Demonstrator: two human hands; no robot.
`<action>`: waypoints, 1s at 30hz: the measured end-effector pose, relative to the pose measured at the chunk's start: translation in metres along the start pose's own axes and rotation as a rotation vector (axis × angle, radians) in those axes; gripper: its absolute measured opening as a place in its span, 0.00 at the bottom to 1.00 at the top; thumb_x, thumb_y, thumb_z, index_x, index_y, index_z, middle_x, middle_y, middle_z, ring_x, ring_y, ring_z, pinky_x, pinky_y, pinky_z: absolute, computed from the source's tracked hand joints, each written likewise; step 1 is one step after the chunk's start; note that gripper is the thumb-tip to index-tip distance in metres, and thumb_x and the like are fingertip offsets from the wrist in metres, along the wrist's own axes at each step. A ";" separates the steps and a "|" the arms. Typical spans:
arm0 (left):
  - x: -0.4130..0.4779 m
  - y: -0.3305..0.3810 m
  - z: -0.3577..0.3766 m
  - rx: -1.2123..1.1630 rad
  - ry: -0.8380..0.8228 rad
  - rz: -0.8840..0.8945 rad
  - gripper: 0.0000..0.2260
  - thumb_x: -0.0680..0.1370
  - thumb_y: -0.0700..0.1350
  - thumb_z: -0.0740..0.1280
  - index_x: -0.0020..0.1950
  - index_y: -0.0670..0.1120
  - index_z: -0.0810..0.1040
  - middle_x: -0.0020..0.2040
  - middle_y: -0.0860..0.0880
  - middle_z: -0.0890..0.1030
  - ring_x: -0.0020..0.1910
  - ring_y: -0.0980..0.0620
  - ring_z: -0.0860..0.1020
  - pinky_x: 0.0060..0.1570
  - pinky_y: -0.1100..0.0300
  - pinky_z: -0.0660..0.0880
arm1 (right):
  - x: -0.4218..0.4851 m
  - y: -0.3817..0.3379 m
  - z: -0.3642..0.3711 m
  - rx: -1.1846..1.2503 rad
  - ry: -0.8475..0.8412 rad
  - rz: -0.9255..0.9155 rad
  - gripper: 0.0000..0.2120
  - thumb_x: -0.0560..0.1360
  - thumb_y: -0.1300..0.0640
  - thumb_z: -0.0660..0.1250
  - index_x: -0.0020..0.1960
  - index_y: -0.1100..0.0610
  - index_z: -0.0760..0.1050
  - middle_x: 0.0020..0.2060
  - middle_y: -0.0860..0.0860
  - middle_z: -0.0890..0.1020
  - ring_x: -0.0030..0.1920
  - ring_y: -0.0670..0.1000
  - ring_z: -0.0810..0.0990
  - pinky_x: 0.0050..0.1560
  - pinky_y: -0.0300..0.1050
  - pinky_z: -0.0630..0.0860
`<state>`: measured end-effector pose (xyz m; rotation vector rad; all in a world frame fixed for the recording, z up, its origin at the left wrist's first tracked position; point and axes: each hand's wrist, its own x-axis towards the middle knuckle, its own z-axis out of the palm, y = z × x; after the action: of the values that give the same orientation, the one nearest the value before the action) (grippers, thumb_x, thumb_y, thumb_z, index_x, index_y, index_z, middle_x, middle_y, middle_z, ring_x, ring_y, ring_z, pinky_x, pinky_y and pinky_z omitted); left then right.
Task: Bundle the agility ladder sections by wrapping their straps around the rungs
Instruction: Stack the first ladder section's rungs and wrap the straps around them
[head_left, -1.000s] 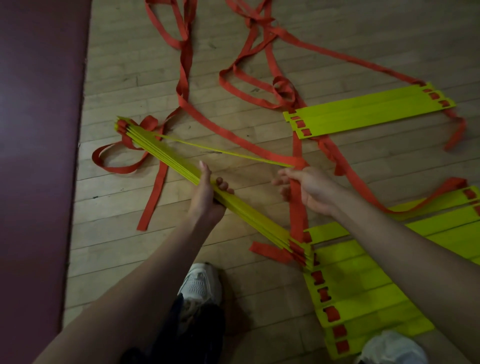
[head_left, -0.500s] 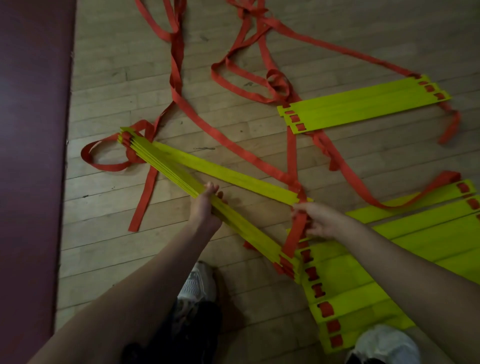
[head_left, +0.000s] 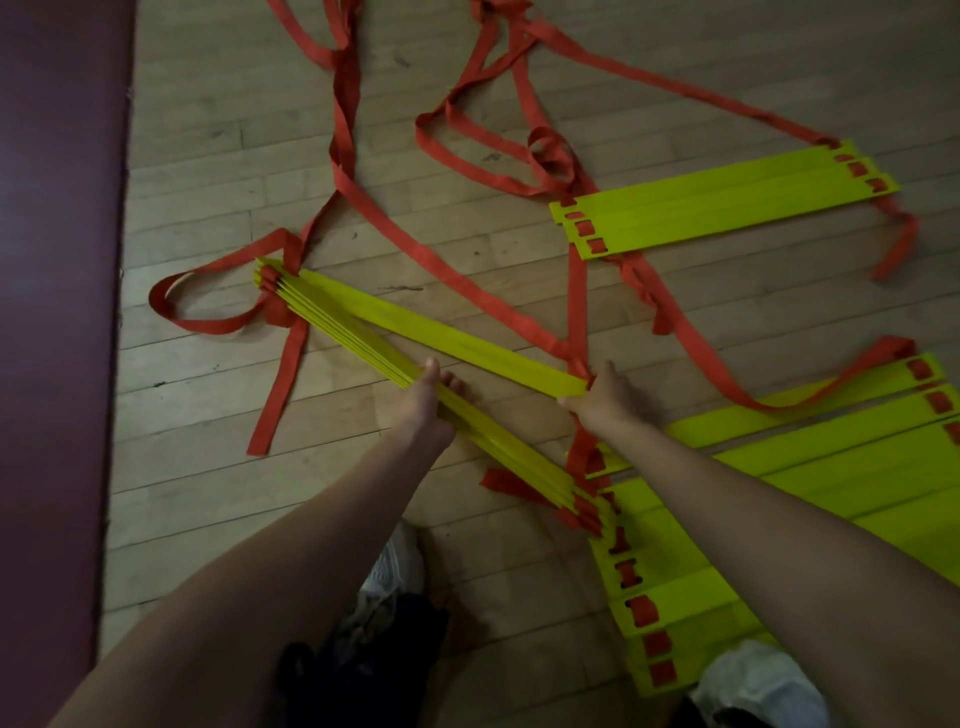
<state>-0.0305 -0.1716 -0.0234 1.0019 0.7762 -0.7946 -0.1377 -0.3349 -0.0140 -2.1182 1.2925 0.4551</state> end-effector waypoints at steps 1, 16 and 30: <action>0.001 -0.001 0.001 -0.003 -0.002 0.002 0.08 0.81 0.48 0.63 0.49 0.44 0.72 0.36 0.48 0.73 0.35 0.51 0.73 0.38 0.50 0.77 | -0.002 0.000 0.002 -0.008 0.000 -0.017 0.23 0.73 0.51 0.71 0.64 0.59 0.71 0.63 0.62 0.73 0.65 0.60 0.71 0.61 0.46 0.67; -0.012 -0.001 -0.009 0.075 -0.062 -0.005 0.10 0.77 0.43 0.69 0.37 0.44 0.75 0.29 0.49 0.77 0.28 0.52 0.77 0.32 0.58 0.78 | -0.061 -0.049 -0.024 1.407 -0.652 0.118 0.11 0.82 0.59 0.55 0.41 0.55 0.64 0.31 0.52 0.70 0.17 0.43 0.64 0.19 0.33 0.66; -0.007 0.038 -0.017 -0.040 -0.069 0.055 0.02 0.76 0.38 0.69 0.48 0.42 0.77 0.42 0.47 0.80 0.42 0.53 0.79 0.45 0.56 0.79 | -0.035 -0.034 -0.059 -0.008 -0.433 -0.639 0.28 0.68 0.52 0.77 0.66 0.53 0.71 0.50 0.47 0.67 0.50 0.45 0.71 0.47 0.33 0.69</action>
<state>-0.0047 -0.1416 -0.0077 0.9509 0.6998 -0.7596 -0.1250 -0.3380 0.0612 -2.1347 0.3427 0.5849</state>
